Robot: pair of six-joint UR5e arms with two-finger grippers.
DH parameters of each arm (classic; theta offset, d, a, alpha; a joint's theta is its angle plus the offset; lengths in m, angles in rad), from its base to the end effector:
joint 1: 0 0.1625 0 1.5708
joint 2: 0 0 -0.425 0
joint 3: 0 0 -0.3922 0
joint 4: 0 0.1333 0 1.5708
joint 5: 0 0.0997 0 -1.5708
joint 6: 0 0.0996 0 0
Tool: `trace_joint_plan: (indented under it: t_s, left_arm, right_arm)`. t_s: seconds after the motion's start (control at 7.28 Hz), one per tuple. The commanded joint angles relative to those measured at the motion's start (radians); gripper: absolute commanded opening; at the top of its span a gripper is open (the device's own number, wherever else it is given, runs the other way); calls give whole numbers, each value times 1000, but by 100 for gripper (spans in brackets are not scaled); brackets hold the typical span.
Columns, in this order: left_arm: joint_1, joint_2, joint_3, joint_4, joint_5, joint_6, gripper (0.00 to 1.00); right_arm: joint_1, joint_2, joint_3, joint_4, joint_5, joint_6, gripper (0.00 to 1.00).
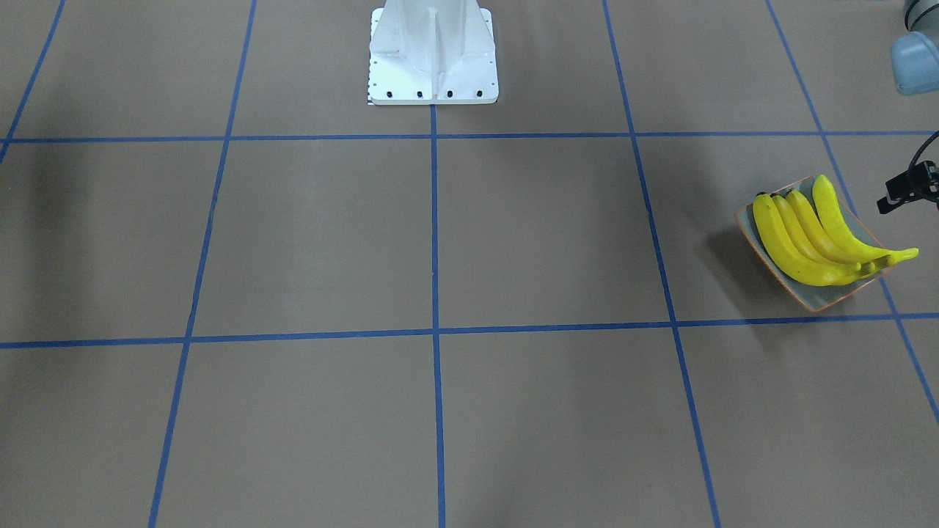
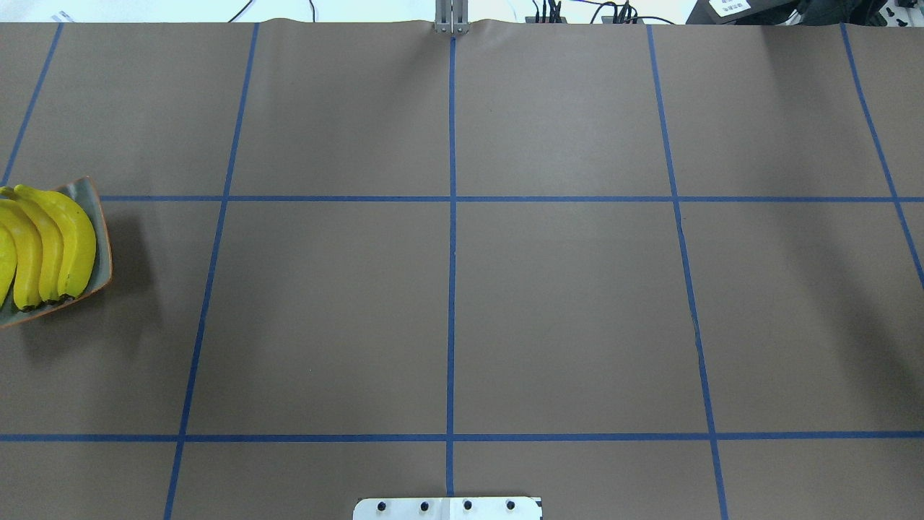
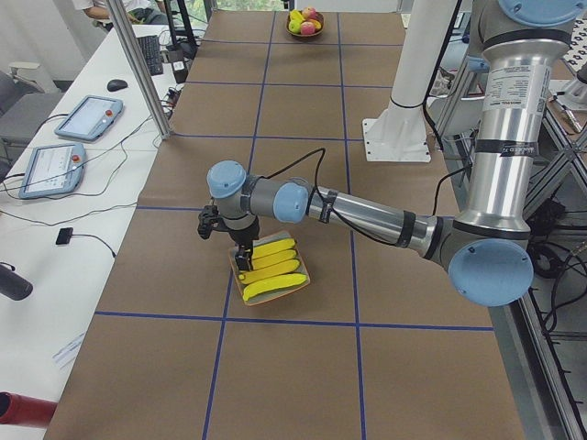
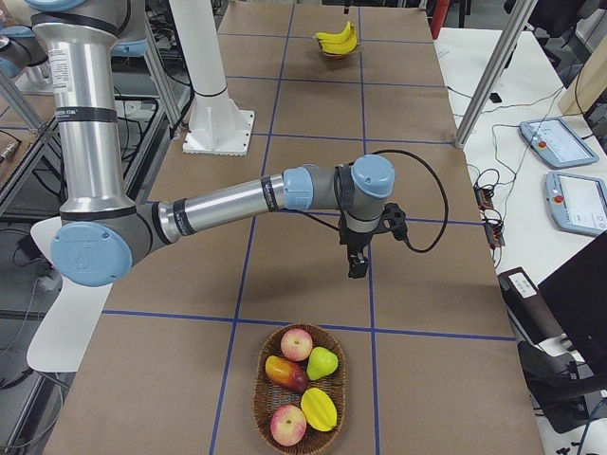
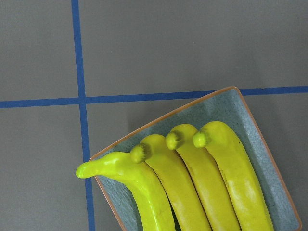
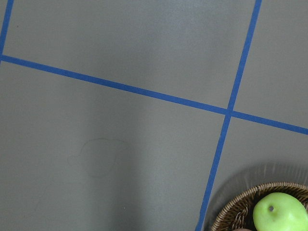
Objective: Transfer all bananas from basket to plate
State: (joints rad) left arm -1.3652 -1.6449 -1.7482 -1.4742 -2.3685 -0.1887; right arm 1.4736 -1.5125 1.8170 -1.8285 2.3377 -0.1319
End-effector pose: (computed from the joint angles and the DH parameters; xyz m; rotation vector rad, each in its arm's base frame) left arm 0.0456 -0.5223 0.5421 -0.0122 0.8094 0.0778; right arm 0.0152 -0.5057 0.5362 0.0579 -0.7677 -0.2356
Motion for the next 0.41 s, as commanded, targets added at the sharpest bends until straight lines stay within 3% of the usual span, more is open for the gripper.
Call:
trace_joint_plan:
  t_s: [0.0, 0.27]
  left_arm:
    - [2, -4, -2, 0, -2, 0, 100]
    - [0, -1, -20, 2, -3, -2, 100]
  right_arm:
    - [-1, 0, -1, 0, 0, 0, 100]
    - [-1, 0, -4, -2, -1, 0, 100]
